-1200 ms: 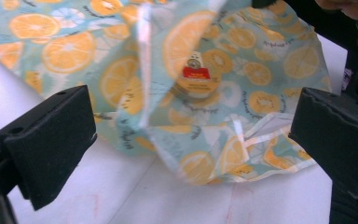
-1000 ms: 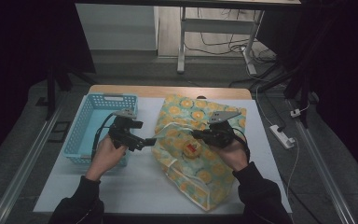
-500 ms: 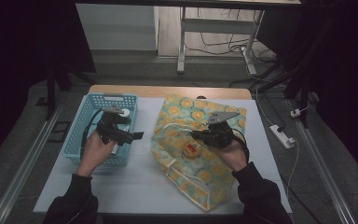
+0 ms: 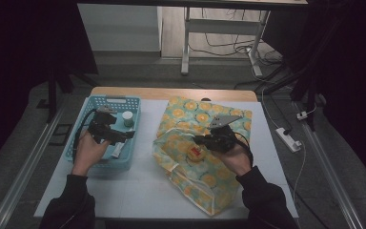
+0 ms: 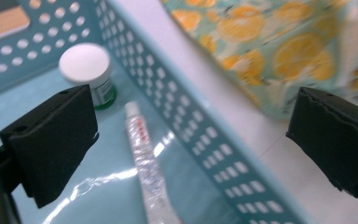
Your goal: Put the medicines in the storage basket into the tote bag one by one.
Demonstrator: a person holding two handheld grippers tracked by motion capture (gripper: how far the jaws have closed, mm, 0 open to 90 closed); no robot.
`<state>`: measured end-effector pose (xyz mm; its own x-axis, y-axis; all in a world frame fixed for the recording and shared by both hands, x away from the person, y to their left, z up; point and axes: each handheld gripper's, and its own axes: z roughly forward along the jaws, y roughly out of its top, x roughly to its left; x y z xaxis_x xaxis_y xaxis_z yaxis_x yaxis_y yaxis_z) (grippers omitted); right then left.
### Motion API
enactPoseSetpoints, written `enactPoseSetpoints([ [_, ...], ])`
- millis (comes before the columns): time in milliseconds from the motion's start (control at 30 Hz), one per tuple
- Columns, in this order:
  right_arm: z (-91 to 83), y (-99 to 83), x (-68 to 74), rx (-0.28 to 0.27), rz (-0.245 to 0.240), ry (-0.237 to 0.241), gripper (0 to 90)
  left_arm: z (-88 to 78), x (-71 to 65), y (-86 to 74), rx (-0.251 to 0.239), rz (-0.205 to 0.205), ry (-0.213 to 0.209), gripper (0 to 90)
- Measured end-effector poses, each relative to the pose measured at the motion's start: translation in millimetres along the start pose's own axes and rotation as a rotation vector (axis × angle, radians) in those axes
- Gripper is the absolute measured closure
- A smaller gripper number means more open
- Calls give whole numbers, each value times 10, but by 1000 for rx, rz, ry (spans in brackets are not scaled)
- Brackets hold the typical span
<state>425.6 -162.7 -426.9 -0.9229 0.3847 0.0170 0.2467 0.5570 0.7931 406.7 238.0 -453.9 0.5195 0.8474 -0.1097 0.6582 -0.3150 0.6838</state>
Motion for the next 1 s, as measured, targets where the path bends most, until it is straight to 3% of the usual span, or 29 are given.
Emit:
enactPoseSetpoints([
  [167, -1, -2, -4, -1, 2, 1, 900, 69, 130, -33, 35, -34, 37, 8],
  [367, 14, -8, -6, 1, 6, 4, 900, 183, 194, -37, 83, -31, 62, 0],
  [700, 19, -6, -1, 3, 5, 6, 900, 454, 240, -93, 227, -36, 69, 4],
  [1000, 36, -8, 19, 10, -3, 10, 896, 618, 207, -129, 355, 13, 75, 12],
])
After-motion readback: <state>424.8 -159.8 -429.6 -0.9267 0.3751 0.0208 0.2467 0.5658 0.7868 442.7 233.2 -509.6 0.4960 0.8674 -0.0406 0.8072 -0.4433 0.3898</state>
